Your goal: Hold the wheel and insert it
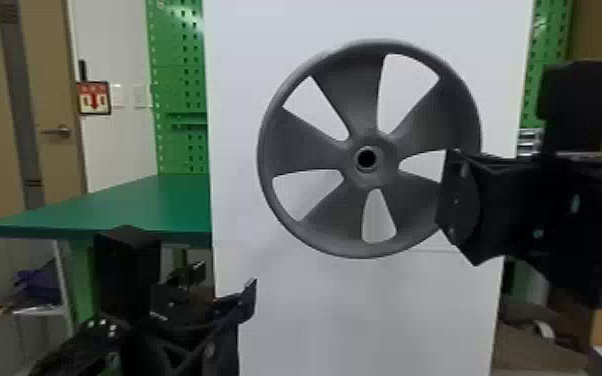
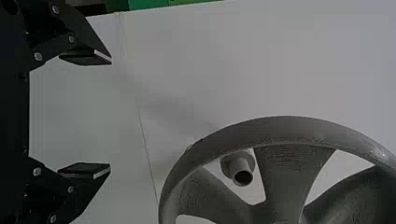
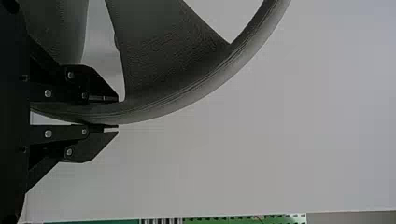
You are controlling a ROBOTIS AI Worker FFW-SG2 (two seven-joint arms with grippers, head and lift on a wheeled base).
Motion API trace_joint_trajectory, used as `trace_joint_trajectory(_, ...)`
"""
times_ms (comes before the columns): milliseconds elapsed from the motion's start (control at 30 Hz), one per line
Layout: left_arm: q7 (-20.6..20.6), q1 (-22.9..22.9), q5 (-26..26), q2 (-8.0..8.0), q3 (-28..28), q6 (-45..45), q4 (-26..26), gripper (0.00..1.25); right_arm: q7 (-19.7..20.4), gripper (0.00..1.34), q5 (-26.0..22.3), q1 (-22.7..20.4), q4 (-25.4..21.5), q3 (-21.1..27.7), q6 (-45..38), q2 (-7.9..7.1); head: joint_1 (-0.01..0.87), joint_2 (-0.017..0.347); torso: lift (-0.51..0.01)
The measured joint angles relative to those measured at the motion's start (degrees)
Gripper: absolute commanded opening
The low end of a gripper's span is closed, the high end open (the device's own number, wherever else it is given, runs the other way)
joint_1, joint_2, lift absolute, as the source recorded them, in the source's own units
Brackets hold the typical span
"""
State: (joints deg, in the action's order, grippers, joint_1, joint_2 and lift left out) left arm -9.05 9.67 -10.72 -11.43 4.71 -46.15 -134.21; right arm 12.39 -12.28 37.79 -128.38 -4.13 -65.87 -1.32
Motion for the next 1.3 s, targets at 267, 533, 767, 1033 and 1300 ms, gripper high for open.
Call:
trace_joint_trajectory(267,0.00,0.00,0.00,0.00,-0.05,0.00,0.00,0.81,0.00,0.17,-0.16,0.18,0.25,-0.43,0.12,0.00,0.181,0.098,-0.494)
trace_joint_trajectory(533,0.00,-0.01,0.00,0.00,-0.05,0.00,0.00,0.81,0.00,0.17,-0.19,0.16,0.56,-0.34,0.30,0.08,0.181,0.098,-0.494)
trace_joint_trajectory(767,0.00,-0.04,0.00,0.00,-0.05,0.00,0.00,0.81,0.00,0.17,-0.12,0.09,0.73,-0.10,0.50,0.09,0.181,0.098,-0.494)
trace_joint_trajectory(1033,0.00,-0.03,0.00,0.00,-0.06,0.02,0.00,0.81,0.00,0.17,0.01,0.01,1.01,0.00,1.08,0.11,0.181,0.098,-0.494)
trace_joint_trajectory(1300,0.00,-0.01,0.00,0.00,-0.05,0.08,0.00,0.81,0.00,0.17,0.08,0.27,1.97,-0.06,1.76,0.11,0.181,0.098,-0.494)
